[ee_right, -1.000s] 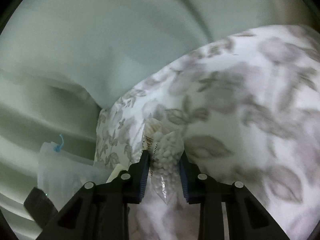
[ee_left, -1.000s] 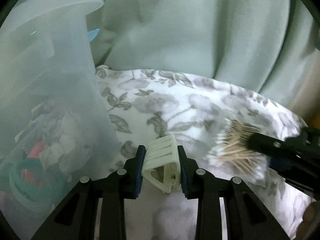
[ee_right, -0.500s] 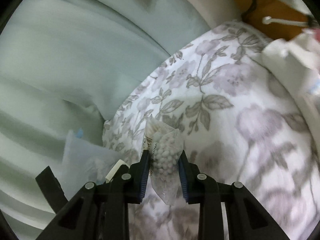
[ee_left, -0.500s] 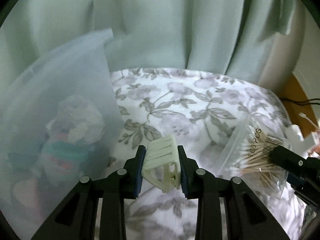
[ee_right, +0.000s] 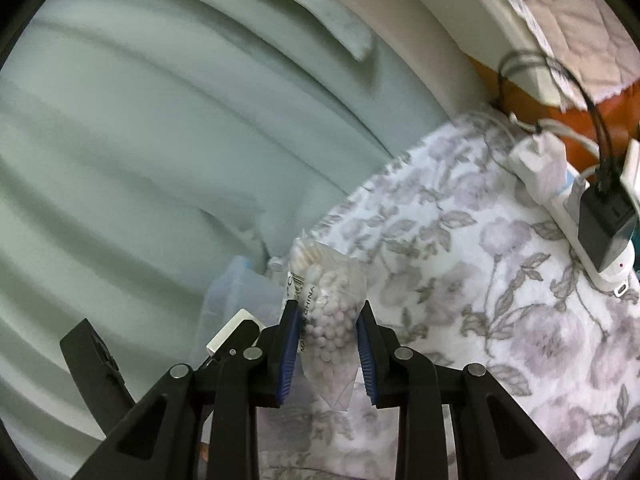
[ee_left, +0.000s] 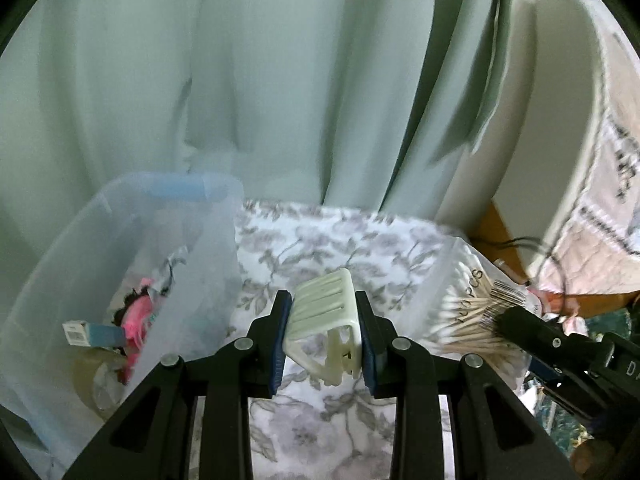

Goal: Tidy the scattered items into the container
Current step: 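Lift and carry the white clip and bead bag over the clear box with both grippers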

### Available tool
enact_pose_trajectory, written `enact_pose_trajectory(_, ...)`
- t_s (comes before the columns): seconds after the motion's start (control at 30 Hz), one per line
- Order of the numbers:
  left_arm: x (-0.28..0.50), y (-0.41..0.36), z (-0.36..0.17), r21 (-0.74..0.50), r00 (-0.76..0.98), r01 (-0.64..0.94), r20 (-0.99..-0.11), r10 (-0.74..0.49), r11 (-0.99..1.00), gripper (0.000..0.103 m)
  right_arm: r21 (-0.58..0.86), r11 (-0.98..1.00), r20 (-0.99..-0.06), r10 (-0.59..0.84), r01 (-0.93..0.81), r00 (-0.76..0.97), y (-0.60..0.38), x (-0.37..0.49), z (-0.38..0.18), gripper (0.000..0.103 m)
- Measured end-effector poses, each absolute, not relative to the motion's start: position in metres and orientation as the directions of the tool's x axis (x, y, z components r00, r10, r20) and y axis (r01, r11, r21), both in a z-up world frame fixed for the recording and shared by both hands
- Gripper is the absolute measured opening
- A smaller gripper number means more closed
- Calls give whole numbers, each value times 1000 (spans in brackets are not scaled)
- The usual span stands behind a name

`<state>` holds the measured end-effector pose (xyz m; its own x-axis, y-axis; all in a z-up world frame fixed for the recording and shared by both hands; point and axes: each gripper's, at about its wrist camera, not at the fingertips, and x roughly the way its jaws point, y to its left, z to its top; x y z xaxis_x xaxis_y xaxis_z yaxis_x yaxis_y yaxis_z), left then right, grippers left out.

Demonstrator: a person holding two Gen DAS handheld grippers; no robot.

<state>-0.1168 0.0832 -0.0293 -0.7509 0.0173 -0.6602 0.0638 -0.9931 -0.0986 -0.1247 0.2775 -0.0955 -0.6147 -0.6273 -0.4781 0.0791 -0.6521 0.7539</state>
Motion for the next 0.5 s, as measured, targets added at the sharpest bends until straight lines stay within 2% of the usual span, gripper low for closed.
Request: enact_pose_trajectory(0.5, -59, 51, 52, -145, -865, 39, -501, 39, -989, 32, 731, -615, -287, -669, 295, -685, 254, -72, 5, 28)
